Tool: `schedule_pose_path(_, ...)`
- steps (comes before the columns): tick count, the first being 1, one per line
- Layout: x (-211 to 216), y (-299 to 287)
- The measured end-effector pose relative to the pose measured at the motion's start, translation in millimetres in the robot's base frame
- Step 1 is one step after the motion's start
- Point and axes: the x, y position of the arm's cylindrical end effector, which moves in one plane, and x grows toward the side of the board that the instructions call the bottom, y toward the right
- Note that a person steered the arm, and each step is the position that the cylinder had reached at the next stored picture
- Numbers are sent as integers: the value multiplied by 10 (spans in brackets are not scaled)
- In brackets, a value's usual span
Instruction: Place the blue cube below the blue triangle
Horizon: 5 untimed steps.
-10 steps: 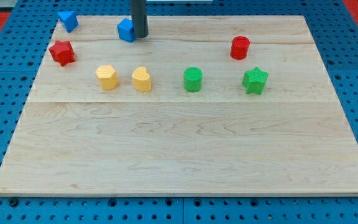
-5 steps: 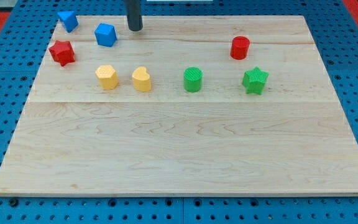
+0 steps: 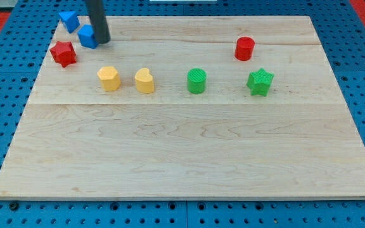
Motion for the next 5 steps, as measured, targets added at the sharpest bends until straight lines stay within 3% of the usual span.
schedule_pose_path(2, -240, 58)
schedule_pose_path(5, -278, -379)
